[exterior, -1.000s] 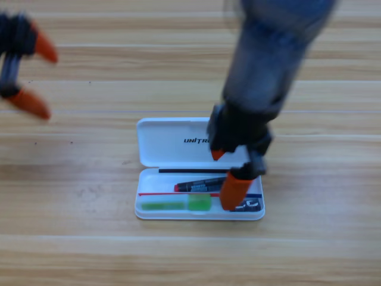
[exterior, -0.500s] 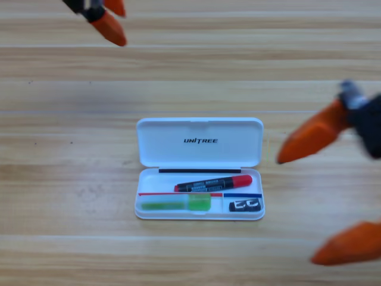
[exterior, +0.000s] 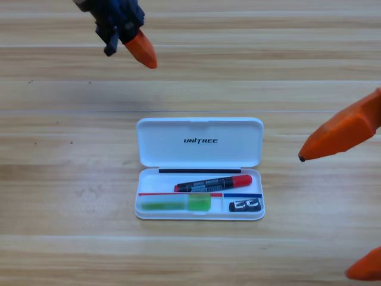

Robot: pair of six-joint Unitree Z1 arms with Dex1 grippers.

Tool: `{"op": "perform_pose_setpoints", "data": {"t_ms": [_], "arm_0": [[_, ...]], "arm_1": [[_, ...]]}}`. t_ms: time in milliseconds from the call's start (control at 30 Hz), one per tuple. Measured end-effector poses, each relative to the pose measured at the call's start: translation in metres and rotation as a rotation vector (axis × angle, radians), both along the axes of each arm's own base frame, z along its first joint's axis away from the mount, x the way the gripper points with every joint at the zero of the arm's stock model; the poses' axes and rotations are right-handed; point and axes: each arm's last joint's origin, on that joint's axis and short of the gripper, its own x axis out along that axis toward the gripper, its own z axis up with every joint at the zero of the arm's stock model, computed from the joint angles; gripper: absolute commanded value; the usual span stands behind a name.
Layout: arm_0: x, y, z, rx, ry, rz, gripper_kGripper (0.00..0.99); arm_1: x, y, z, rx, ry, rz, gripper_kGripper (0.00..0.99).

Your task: Clean up eraser and pencils

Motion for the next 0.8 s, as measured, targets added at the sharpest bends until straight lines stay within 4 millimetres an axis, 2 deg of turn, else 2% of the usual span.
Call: {"op": "perform_pose_setpoints", "data": {"t_ms": [133,267,500,600,800], "arm_0": [[-0.001,-0.001,-0.004,-0.031,0.03,-0.011,0.0],[-0.003,-0.003,-0.016,-0.065,0.094,-0.023,0.0],[0.003,-0.008,-0.063,-0.079,0.21,-0.066,0.0],[0.007,-0.01,-0.078,-0.083,0.244,-0.066,0.0],[0.008,-0.011,-0.081,-0.086,0.252,-0.067,0.0]], "arm_1": [[0.0,0.001,-0.001,-0.001,0.009,-0.001,0.983],[0.002,0.004,-0.003,-0.01,0.022,-0.003,0.983],[0.003,0.005,-0.004,-0.012,0.023,-0.003,0.983],[0.003,0.005,-0.004,-0.012,0.023,-0.003,0.983],[0.003,0.005,-0.004,-0.012,0.029,-0.005,0.983]]}}
